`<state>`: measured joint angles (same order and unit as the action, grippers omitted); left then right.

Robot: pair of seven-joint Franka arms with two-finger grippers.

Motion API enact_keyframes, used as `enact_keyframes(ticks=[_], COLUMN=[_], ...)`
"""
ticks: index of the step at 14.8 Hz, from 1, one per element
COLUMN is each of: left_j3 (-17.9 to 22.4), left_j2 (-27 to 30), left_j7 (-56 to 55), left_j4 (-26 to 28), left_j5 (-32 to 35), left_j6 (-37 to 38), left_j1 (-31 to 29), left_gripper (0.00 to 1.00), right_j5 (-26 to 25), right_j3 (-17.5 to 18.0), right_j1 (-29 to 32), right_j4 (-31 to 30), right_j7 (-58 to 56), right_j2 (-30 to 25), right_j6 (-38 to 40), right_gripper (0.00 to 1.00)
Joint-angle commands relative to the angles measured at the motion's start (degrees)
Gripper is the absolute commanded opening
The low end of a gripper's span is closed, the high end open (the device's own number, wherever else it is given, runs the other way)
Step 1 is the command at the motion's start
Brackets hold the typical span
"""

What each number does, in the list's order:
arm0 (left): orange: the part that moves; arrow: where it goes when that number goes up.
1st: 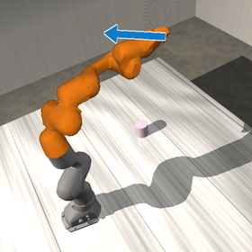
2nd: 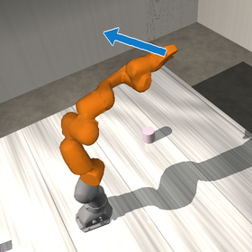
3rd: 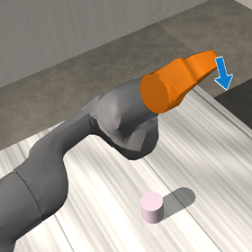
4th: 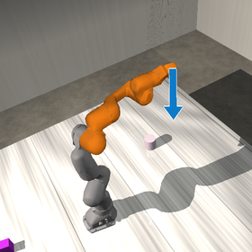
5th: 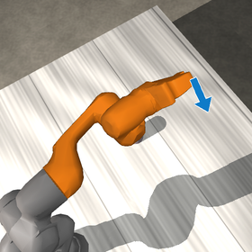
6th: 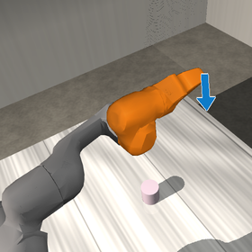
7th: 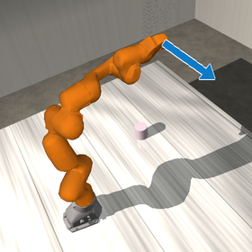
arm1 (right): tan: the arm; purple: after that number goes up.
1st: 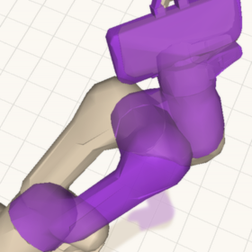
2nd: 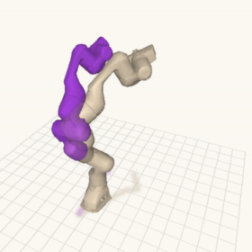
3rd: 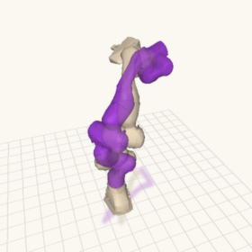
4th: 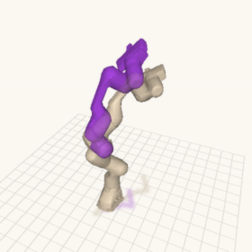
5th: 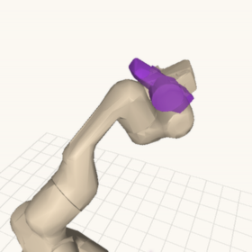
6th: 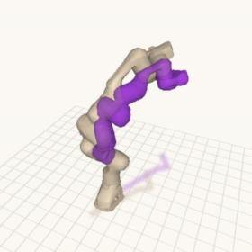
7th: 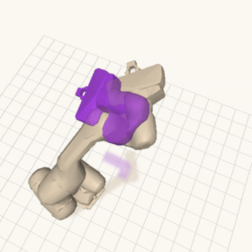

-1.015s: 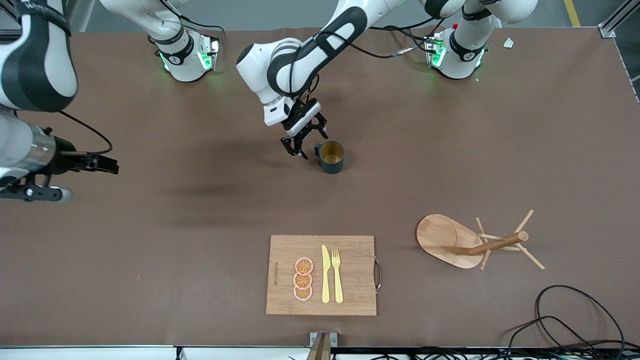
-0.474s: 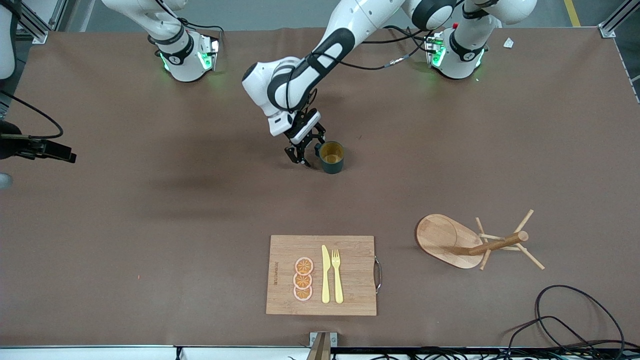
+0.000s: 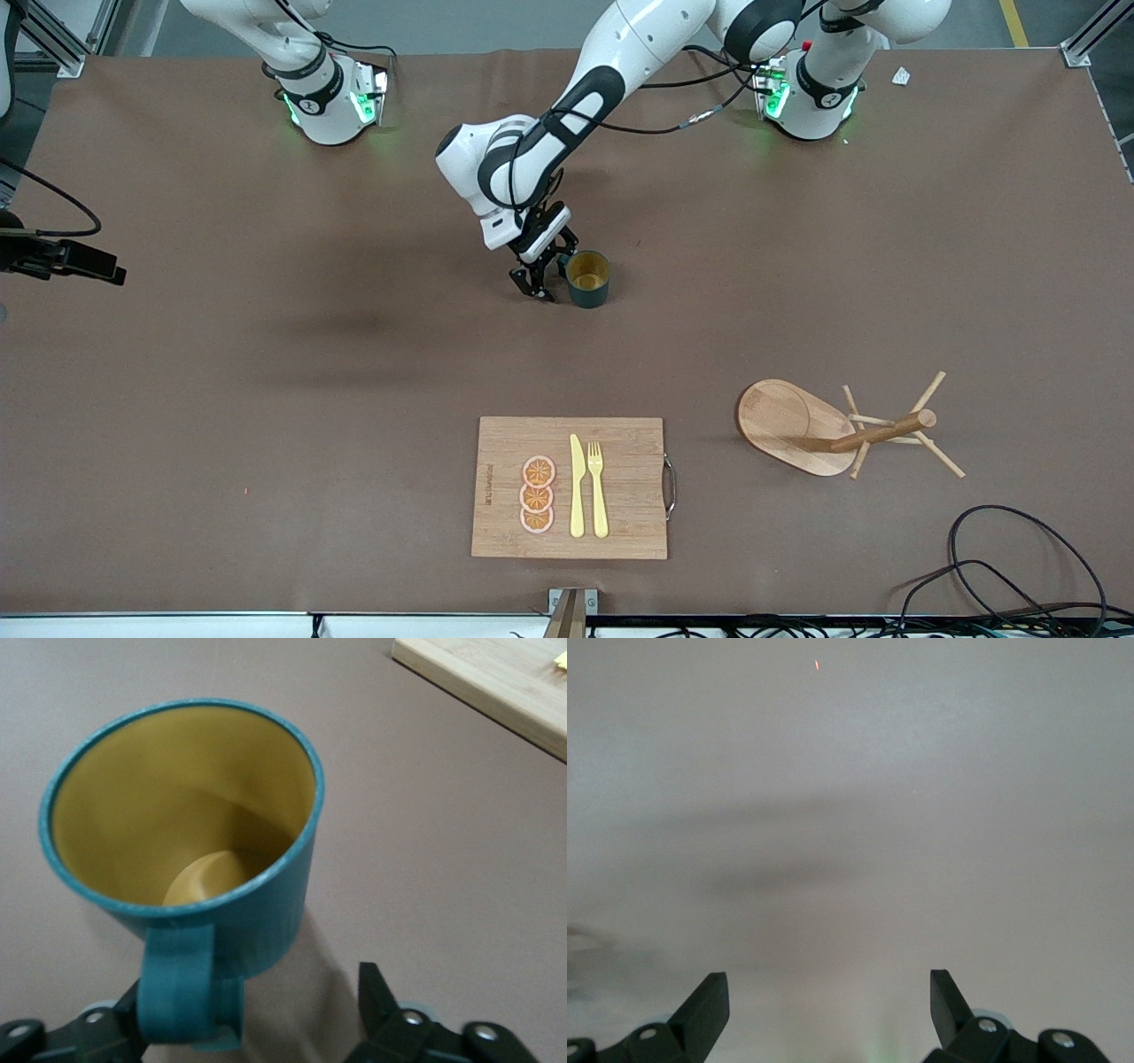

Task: Pass cup and hang on rack
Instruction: 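Grasp the mug handle with the left gripper while the right gripper withdraws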

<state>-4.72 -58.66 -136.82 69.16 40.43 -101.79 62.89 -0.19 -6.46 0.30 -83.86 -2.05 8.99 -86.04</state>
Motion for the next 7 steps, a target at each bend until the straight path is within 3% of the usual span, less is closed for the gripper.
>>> enact_keyframes(ticks=[1,2,4,5,7], left_j3=[0.85,0.77,0.77,0.77,0.77], left_j2=[-0.75,-0.84,-1.1,-1.01,0.12], left_j7=[-0.47,-0.46,0.06,0.59,1.73], left_j4=[-0.87,-0.96,-0.87,-0.87,-1.04], left_j5=[0.97,0.96,1.05,1.14,1.05], left_j6=[0.19,0.1,-1.3,-1.91,-2.53], left_j1=[1.18,1.18,1.18,1.18,0.83], left_gripper=[0.51,0.26,0.07,0.0,0.0], right_j5=[0.1,0.19,0.19,0.19,0.36], right_j3=[0.39,0.48,0.48,0.39,0.39], right_j1=[0.23,0.06,-0.47,-0.39,-0.38], right_j4=[1.59,1.33,1.24,1.06,0.89], right_j7=[-0.32,-0.58,-0.32,-0.23,-0.15], right_j2=[0.5,0.5,0.5,0.5,0.06], right_j6=[1.05,1.31,2.01,2.63,2.72], right_gripper=[1.0,1.0,1.0,1.0,1.0])
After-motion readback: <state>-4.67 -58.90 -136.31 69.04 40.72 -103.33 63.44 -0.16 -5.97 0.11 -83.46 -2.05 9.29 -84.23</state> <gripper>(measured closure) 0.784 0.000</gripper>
